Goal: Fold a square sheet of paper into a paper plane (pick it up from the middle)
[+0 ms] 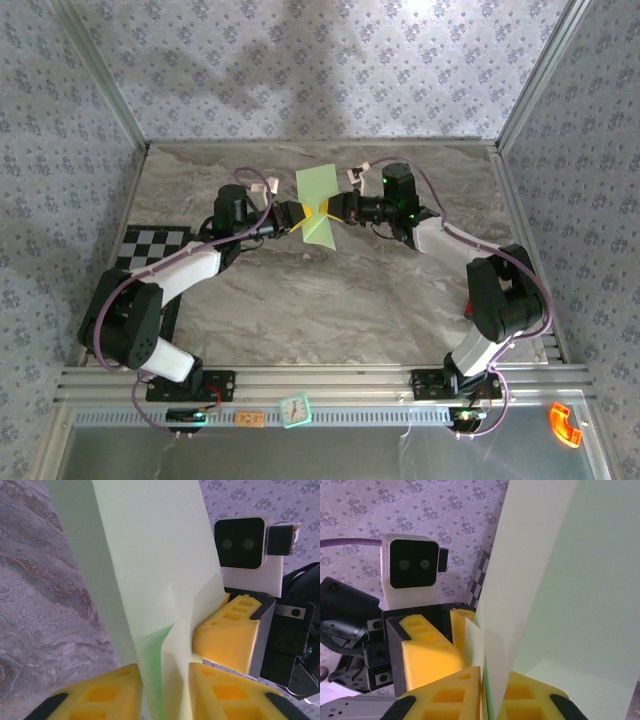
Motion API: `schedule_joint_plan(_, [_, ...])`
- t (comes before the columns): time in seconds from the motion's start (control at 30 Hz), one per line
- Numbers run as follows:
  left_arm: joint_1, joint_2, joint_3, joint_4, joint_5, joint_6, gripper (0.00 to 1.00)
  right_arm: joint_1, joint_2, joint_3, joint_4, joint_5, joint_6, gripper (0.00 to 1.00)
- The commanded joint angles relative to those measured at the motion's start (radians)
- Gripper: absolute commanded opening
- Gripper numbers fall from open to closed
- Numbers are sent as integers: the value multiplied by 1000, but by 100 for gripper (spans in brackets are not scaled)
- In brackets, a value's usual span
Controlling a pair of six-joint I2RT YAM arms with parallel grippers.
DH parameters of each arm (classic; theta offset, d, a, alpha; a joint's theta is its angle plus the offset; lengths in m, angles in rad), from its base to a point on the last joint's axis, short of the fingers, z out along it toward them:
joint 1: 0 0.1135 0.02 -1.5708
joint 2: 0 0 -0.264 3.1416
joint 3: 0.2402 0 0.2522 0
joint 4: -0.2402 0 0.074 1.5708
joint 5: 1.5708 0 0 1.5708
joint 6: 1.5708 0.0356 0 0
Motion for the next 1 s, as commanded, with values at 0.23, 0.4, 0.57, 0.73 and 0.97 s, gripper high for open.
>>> schedule_joint_plan(0.23, [9, 19, 17, 7, 0, 29, 16, -16, -12, -5, -104, 30, -50, 22])
schedule_joint_plan(0.4, [17, 17, 17, -46, -22, 63, 13, -53, -53, -28, -210, 148, -93, 36])
schedule_joint_plan(0.57, [23, -4, 63, -310, -117, 215, 11, -112, -117, -86, -254, 286, -98, 53])
schedule_joint_plan(0.73, [21, -17, 174, -707, -343, 431, 10, -148, -180, -125, -327, 436, -125, 62])
schedule_joint_plan(0.97, [-17, 35, 364, -1114, -829, 595, 9, -148, -225, -116, -467, 633, -177, 64])
